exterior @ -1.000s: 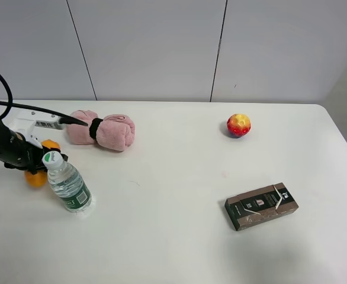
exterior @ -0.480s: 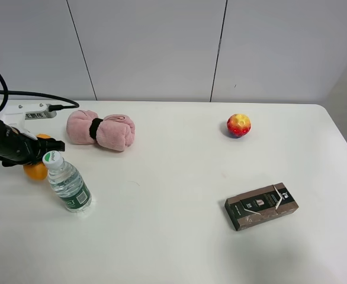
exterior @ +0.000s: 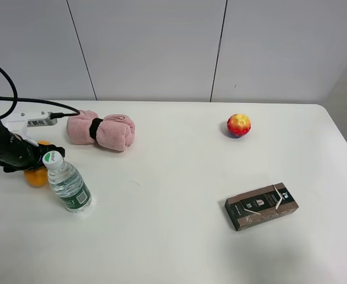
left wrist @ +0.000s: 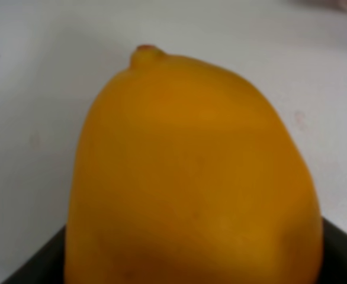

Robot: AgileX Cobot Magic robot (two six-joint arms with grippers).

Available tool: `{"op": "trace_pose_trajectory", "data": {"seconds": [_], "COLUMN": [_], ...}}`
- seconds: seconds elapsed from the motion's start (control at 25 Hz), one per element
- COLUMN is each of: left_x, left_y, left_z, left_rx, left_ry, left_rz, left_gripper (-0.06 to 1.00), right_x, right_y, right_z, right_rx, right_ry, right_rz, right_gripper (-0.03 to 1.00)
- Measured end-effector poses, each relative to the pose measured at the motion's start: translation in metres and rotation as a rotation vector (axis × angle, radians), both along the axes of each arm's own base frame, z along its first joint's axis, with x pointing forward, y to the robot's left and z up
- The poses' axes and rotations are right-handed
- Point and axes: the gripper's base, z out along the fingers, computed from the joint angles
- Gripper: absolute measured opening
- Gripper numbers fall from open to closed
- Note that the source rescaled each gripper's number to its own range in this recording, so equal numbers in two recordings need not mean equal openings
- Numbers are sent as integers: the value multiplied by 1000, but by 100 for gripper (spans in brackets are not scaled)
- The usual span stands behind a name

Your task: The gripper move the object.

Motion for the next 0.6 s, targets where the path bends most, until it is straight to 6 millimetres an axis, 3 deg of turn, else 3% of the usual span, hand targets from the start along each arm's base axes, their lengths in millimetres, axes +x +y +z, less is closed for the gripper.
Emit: {"op": "trace_pose_trajectory", "data": {"seconds": [0.08,0.12,0.16,0.24,0.4,0.52,0.6], "left_x": [2,3,3,4,4,1,-7], "left_y": [0,0,0,1,1,-1,-5], "left_z": [1,2,2,2,7,34,65], "left_rx": [5,6,6,6,7,11,25], "left_ry": [-27,-35,-43,-50,-65,-125,-184], "left_rz": [-3,-2,0,1,-1,-13,-47], "left_gripper": [64,80,88,96,98,98,99], "right_x": [0,0,0,0,0,0,0], "right_y": [0,0,0,0,0,0,0], "right_z": [0,0,0,0,0,0,0], "right_rx": [0,0,0,0,0,0,0], "right_ry": [0,0,0,0,0,0,0], "right_rz": [0,0,0,0,0,0,0], "right_gripper": [100,100,100,100,100,100,100]}}
